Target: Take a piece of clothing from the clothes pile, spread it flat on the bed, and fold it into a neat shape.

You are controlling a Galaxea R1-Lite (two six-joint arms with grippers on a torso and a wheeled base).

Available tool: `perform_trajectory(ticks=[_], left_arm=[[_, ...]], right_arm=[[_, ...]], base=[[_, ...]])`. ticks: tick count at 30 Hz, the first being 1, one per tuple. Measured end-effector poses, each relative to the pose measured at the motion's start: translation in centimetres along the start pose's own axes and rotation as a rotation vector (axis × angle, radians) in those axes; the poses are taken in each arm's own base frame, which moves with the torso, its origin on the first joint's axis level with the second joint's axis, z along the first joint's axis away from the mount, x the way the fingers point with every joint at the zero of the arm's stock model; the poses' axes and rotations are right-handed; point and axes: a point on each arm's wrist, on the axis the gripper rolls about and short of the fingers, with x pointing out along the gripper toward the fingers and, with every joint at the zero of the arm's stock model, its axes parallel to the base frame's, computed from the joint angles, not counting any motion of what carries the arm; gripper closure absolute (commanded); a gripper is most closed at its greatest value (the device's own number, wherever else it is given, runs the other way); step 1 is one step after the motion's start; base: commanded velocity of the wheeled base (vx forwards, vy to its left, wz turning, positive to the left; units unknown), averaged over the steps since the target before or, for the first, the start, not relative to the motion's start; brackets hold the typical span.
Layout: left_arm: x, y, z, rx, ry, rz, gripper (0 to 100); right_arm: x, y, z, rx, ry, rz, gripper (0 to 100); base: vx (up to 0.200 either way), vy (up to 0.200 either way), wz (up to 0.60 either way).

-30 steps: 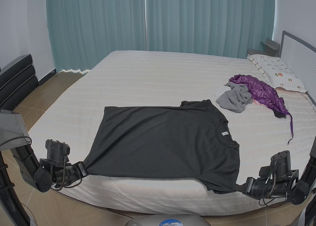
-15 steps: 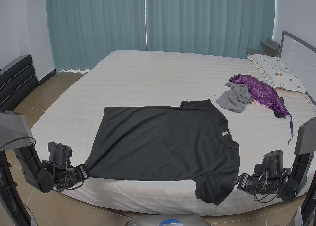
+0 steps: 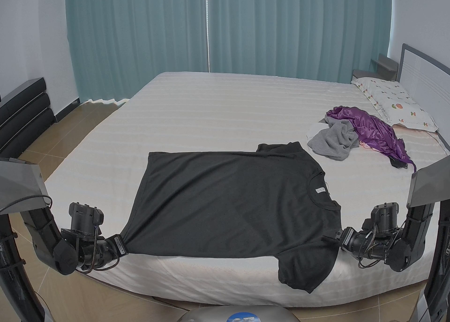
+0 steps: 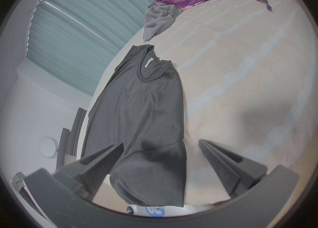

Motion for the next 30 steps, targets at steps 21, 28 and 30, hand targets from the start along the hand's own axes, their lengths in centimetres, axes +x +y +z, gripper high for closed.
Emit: perform_trajectory(ticks=[21, 28, 30], left_arm=[[0.3, 0.2, -0.3, 0.004, 0.017, 0.01, 100], [0.5, 0.3, -0.5, 0.004, 0.026, 0.017, 100], [0.6, 0.3, -0.5, 0.004, 0.027, 0.017, 100]], right_arm=[[-1.4, -1.6, -0.5, -0.018, 0.011, -0.068, 100], [-2.0, -1.7, -0.6, -0.021, 0.019, -0.069, 100], [-2.0, -1.6, -0.6, -0.022, 0.019, -0.066, 100]], base=[[0.0, 0.0, 0.0], [0.0, 0.0, 0.0], [0.0, 0.0, 0.0]])
